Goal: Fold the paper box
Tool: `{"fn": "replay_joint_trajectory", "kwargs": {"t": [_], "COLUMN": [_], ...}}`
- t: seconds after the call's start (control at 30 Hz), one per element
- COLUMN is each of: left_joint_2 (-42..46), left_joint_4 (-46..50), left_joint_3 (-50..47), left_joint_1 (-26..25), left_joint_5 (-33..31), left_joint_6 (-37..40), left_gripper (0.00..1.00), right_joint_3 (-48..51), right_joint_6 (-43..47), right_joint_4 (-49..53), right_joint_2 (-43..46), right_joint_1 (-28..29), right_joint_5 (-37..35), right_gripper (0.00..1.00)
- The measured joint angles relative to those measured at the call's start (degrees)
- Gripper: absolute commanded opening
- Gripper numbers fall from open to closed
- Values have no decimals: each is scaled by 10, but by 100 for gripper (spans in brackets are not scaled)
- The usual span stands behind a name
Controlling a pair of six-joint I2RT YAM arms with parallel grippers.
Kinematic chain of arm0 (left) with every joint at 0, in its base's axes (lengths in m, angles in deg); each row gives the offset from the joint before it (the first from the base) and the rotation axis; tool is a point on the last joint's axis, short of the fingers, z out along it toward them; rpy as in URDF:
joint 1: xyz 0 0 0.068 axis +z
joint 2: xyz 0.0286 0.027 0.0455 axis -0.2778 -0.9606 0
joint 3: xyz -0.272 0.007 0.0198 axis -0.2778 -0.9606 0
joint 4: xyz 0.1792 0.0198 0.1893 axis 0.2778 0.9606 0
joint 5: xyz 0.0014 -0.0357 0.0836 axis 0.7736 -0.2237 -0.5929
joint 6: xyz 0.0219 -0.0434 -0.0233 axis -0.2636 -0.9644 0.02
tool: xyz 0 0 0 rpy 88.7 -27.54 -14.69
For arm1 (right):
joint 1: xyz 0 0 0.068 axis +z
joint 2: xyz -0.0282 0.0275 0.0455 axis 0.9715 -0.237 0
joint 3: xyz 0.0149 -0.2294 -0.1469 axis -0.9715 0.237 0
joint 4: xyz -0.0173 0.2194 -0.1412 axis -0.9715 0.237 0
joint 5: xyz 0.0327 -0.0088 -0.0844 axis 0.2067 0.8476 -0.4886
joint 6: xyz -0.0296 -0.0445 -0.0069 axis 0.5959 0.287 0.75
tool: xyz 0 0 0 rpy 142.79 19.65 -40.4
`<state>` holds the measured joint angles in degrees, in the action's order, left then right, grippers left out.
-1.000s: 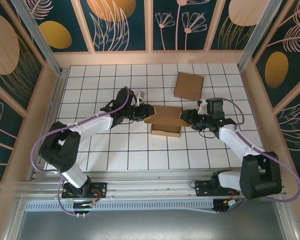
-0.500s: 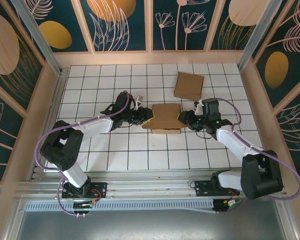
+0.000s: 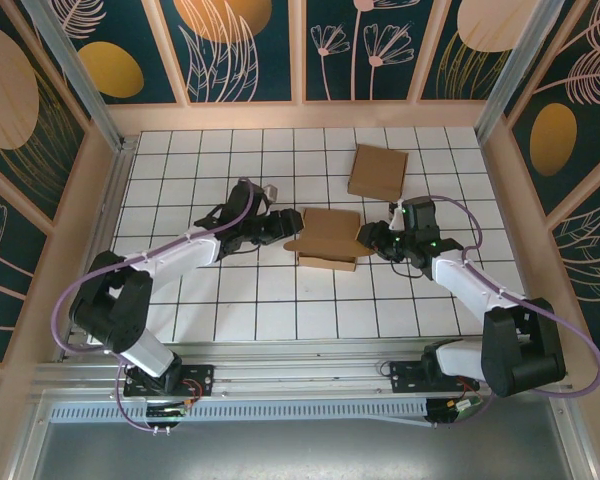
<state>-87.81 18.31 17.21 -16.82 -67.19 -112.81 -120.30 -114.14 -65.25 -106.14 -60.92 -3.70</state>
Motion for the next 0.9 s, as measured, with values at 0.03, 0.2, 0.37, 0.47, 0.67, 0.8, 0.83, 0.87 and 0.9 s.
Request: {"fn": "replay_joint_trajectory", "kwargs": {"t": [0.03,0.2,0.37,0.47,0.67,0.8,0.83,0.87,0.9], "left_joint_2": [-9,-38,-45,-45,-49,-55,-58,-61,-66], "left_joint_4": [-4,-15,-21,-27,-44,-62,-67,-70,-70], "left_joint_3": [0,0,2,2,1,-1,-1,-1,-1], "left_joint_1": [0,0,0,0,-2,-6,-7,-7,-8], "left_joint_5": [8,43,64,76,85,86,86,86,86], "left_joint_6": [-3,-12,-14,-19,-35,-49,-50,-50,-50], "left_gripper": [47,40,40,43,37,35,34,34,34], "right_joint_3": [0,0,0,0,0,0,0,0,1], "right_joint_6": [0,0,0,0,0,0,0,0,0], "right_joint_4": [0,0,0,0,-2,-3,-3,-3,-3], "right_joint_2": [0,0,0,-3,-6,-6,-6,-6,-6], "right_joint_1": [0,0,0,0,0,0,0,0,0], "right_joint_5": [0,0,0,0,-2,-3,-5,-7,-7], "right_gripper": [34,33,33,32,30,30,30,30,30]}}
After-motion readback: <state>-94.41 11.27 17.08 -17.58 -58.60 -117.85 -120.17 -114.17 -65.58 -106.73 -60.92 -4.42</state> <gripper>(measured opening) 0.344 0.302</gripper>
